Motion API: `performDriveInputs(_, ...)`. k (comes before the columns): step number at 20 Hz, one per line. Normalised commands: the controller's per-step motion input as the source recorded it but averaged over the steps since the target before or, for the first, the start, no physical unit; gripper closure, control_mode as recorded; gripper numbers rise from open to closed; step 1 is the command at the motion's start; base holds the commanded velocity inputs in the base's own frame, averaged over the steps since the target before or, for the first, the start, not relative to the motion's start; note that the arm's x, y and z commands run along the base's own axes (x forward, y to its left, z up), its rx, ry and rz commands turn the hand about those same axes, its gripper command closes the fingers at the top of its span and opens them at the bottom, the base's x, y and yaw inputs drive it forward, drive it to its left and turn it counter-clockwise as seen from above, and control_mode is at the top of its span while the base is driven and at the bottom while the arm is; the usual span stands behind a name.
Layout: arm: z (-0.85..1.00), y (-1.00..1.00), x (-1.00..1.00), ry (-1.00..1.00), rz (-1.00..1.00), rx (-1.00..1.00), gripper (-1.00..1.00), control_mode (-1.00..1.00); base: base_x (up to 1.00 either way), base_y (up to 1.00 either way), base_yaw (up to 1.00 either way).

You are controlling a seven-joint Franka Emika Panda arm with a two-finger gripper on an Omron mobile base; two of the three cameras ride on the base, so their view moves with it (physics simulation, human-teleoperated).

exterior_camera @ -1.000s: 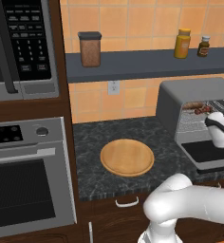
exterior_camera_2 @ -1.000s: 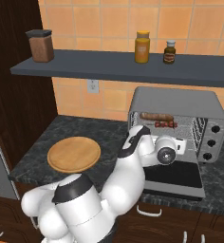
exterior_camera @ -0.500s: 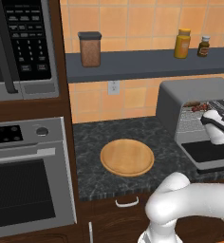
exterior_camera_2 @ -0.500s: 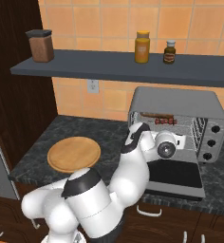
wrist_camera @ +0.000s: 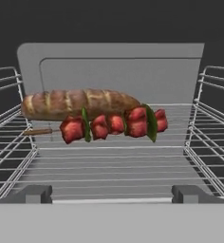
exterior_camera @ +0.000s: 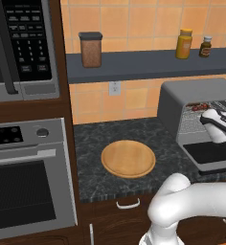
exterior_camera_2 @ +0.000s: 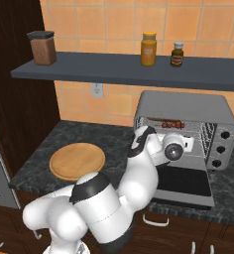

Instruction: Pick up the kebab skewer and baguette bread, and place them inside the toaster oven. Close the toaster oven door and start by setting the timer.

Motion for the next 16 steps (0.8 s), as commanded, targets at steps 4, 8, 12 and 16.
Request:
performDriveInputs(4, 0.08, 0.0, -0.12, 0.0, 0.0, 0.0, -1.0, -1.0, 0.0, 0.0, 0.0)
performDriveInputs(8, 0.12, -0.02, -0.38, 0.0, 0.0, -0.02, -1.0, -1.0, 0.0, 0.0, 0.0)
performDriveInputs(12, 0.17, -0.12, -0.46, 0.06, 0.0, -0.02, -1.0, -1.0, 0.0, 0.0, 0.0)
performDriveInputs(16, 0.04, -0.3, -0.57, 0.09, 0.0, 0.0, -1.0, -1.0, 0.0, 0.0, 0.0)
